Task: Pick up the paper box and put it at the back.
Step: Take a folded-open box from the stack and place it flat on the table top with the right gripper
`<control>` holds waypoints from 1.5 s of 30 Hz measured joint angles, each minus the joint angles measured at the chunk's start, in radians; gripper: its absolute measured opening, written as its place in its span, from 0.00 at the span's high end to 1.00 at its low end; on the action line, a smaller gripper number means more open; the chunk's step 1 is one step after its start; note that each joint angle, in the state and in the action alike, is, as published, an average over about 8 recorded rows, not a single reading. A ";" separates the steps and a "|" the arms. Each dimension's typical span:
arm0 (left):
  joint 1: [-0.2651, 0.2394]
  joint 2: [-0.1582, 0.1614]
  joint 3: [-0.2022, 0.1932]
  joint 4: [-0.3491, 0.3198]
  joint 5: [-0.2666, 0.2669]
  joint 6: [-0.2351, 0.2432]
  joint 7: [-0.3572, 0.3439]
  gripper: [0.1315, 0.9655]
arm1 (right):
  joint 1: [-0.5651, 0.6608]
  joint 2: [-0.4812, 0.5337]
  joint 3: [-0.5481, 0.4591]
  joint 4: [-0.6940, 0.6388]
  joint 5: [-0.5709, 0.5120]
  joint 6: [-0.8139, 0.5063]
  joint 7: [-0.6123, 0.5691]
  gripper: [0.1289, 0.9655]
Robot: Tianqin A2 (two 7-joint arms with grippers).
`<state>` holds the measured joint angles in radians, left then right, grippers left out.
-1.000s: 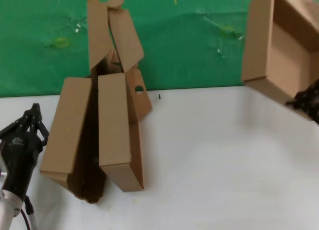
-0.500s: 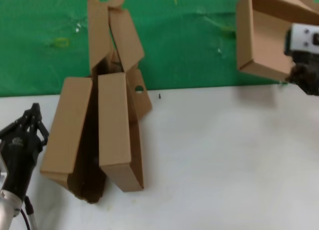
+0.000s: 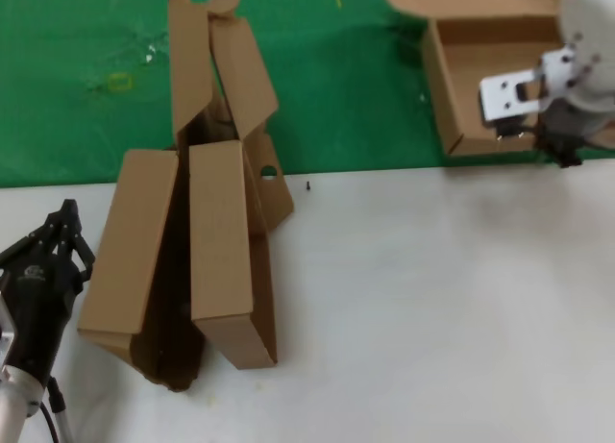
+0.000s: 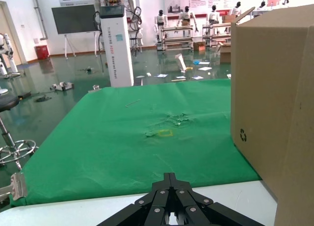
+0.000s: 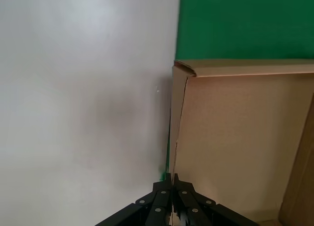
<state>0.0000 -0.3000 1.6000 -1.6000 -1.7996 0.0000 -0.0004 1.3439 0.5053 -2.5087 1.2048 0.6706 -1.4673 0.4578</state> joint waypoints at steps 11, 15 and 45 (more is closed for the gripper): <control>0.000 0.000 0.000 0.000 0.000 0.000 0.000 0.99 | -0.025 -0.151 0.023 -0.339 -0.060 0.195 -0.131 0.98; 0.000 0.000 0.000 0.000 0.000 0.000 0.000 0.99 | -0.015 -0.192 0.050 -0.437 -0.048 0.253 -0.157 0.98; 0.000 0.000 0.000 0.000 0.000 0.000 0.000 0.99 | 0.067 -0.267 0.110 -0.601 0.003 0.280 -0.178 0.96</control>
<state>0.0000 -0.3000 1.6000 -1.6000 -1.7997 0.0000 -0.0004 1.4105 0.2387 -2.3987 0.6037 0.6736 -1.1877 0.2801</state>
